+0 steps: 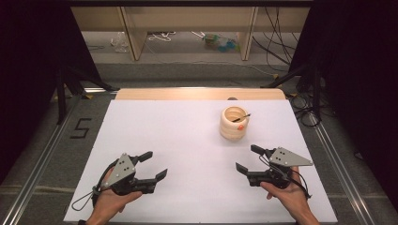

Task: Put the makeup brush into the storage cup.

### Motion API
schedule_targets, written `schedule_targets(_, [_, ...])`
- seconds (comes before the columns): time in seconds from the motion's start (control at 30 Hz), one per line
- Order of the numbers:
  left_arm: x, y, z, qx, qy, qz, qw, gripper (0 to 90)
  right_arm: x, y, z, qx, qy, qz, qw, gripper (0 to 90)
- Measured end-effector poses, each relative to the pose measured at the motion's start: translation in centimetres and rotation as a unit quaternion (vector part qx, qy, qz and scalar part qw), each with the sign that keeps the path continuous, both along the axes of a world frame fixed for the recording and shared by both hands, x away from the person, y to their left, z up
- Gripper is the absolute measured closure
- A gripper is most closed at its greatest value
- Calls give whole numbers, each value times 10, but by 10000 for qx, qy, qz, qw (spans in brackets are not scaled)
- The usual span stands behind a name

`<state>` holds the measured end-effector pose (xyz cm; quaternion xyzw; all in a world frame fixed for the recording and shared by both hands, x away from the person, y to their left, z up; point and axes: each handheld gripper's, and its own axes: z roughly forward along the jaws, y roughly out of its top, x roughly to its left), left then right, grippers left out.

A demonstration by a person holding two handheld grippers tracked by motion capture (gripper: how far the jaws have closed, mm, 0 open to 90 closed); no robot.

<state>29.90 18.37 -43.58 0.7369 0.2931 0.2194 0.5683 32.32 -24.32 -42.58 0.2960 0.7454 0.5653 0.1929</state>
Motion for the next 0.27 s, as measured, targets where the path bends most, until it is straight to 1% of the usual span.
schedule_targets(0.13, [0,0,0,-1,0,1,10000,227,0,0,0,-3,-11,-4,10000,167])
schedule_targets(0.27, [0,0,0,-7,16,-3,10000,227,0,-1,0,-71,59,25,10000,167])
